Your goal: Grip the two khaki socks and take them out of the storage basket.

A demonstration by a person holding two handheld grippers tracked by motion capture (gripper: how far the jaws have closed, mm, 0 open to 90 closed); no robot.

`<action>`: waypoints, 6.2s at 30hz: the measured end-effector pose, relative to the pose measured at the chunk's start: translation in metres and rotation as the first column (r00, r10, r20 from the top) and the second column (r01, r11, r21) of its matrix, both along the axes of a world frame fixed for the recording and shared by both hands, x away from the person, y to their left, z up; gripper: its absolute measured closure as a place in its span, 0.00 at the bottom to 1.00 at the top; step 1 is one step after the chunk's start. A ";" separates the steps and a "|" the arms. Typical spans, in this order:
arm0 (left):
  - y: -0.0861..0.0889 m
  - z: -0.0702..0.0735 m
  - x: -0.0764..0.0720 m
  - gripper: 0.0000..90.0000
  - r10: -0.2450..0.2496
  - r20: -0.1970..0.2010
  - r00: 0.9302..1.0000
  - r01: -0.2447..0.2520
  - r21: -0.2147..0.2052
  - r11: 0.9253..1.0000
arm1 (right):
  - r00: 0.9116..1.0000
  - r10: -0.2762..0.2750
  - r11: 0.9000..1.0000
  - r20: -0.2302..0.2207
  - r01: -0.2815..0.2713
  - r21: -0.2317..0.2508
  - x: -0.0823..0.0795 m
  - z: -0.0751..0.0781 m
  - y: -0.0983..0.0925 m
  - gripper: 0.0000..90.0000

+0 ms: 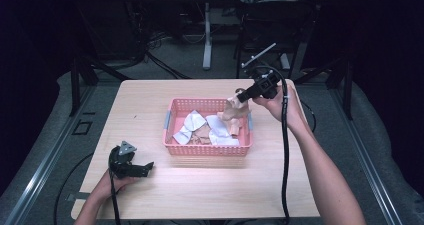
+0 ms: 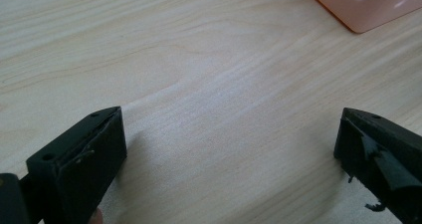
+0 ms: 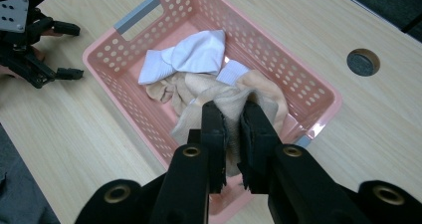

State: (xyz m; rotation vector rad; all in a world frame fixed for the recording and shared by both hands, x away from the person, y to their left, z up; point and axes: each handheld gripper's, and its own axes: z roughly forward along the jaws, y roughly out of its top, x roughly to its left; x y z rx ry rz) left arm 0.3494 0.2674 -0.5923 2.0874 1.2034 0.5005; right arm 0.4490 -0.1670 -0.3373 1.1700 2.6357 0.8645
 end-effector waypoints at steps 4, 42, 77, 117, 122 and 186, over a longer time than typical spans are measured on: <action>0.000 0.000 0.000 0.00 0.000 0.000 1.000 0.000 0.000 1.000 | 1.000 -0.015 1.000 0.009 0.015 0.008 -0.001 0.005 -0.008 0.91; 0.000 0.000 0.000 0.00 0.002 0.001 1.000 -0.002 -0.002 1.000 | 0.980 -0.201 0.980 0.010 0.200 0.016 -0.007 -0.001 -0.106 0.91; 0.000 0.000 0.000 0.00 0.000 0.000 1.000 0.000 0.001 1.000 | 0.925 -0.322 0.947 -0.204 0.310 -0.089 0.023 -0.122 -0.136 0.91; 0.000 0.000 0.000 0.00 0.001 0.000 1.000 -0.001 0.000 1.000 | 0.960 -0.262 0.963 -0.102 0.266 0.030 0.018 -0.095 -0.101 0.08; 0.000 0.000 0.000 0.00 0.000 0.000 1.000 0.000 0.001 1.000 | 0.971 -0.217 0.975 -0.095 0.221 0.028 0.021 -0.087 -0.080 0.04; 0.000 0.000 0.000 0.00 0.001 0.000 1.000 -0.001 0.000 1.000 | 0.972 -0.114 0.976 -0.203 0.072 -0.206 0.078 -0.170 0.052 0.96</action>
